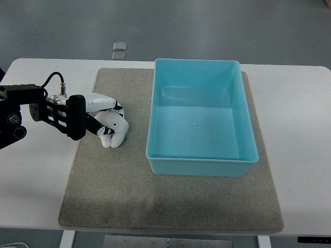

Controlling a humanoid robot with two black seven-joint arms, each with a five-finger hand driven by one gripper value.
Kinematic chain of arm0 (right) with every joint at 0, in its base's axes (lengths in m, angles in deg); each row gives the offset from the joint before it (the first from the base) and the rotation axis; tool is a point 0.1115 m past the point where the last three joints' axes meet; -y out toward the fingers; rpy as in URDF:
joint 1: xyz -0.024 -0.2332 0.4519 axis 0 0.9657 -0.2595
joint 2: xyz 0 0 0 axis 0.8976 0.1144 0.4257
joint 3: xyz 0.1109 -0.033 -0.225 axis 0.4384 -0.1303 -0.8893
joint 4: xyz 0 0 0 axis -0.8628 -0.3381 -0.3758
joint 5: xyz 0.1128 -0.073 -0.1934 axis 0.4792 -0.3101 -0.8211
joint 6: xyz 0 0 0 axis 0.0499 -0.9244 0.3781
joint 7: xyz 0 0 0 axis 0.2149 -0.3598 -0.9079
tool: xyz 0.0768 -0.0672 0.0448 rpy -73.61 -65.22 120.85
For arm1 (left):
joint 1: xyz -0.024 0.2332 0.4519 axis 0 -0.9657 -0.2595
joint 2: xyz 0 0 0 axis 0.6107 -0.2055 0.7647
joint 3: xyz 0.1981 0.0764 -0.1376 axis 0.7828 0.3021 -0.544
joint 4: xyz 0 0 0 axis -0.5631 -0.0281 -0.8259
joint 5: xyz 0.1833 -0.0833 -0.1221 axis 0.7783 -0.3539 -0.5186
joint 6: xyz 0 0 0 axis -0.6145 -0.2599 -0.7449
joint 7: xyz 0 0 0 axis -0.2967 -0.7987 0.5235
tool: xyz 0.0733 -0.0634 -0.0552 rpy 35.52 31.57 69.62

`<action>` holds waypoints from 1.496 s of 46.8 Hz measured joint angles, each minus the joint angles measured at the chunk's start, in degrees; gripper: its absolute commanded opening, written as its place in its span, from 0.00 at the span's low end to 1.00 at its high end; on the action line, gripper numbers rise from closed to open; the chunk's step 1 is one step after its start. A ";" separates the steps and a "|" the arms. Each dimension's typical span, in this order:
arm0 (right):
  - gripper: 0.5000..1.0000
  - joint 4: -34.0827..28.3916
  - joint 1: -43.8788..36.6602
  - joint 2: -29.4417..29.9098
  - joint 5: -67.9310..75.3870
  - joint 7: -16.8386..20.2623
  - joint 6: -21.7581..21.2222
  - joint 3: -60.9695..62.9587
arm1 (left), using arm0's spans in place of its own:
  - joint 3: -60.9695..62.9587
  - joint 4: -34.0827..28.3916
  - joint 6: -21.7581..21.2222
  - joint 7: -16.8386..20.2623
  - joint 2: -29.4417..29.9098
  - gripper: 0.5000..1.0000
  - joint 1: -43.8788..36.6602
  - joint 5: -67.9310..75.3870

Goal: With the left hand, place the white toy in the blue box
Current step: 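Close the left hand fingers around the white tooth toy, then lift the toy with the left hand and carry it over the blue box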

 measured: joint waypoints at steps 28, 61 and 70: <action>0.87 0.03 0.00 0.00 0.00 -0.02 0.00 0.00 | -5.90 1.03 0.72 0.35 4.15 0.00 6.29 -0.48; 0.87 -0.01 0.01 0.00 0.00 0.00 0.00 0.00 | -9.16 -3.60 8.03 -1.91 -12.54 0.00 17.03 0.10; 0.87 0.00 0.00 0.00 0.00 0.01 0.00 0.00 | -8.72 -7.96 8.08 -2.98 -19.03 0.00 17.01 1.43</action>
